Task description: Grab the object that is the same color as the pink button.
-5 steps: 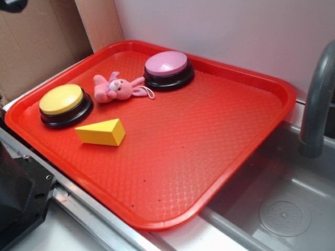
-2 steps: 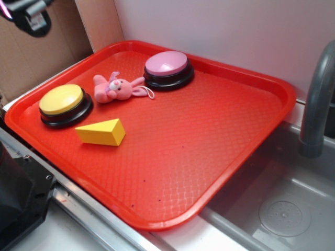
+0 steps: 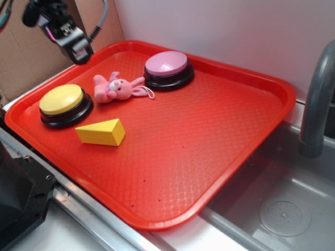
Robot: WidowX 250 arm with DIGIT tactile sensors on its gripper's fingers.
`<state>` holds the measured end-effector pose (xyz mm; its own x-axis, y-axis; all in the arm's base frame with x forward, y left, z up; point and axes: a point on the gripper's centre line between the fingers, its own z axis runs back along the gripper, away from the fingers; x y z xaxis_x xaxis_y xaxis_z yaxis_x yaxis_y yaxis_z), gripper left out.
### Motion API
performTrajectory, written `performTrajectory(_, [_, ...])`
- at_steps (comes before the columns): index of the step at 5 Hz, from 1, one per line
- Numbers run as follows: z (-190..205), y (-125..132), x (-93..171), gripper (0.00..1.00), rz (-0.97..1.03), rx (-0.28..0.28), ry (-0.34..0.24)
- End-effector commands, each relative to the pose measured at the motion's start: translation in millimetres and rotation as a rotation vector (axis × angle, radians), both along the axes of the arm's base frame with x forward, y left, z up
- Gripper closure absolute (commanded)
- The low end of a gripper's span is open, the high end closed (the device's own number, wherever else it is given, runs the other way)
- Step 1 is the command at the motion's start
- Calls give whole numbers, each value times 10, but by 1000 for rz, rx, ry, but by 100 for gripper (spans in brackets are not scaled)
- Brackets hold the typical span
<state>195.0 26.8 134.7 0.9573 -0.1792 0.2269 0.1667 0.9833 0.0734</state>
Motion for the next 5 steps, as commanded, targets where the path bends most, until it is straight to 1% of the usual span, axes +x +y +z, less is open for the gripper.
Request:
performTrajectory(1, [-434, 268, 388, 0, -17, 95, -51])
performTrajectory(2, [-668, 421, 490, 0, -12, 134, -26])
performTrajectory(4, [-1025, 459, 589, 0, -66, 163, 69])
performTrajectory(5, [-1049, 461, 598, 0, -67, 159, 75])
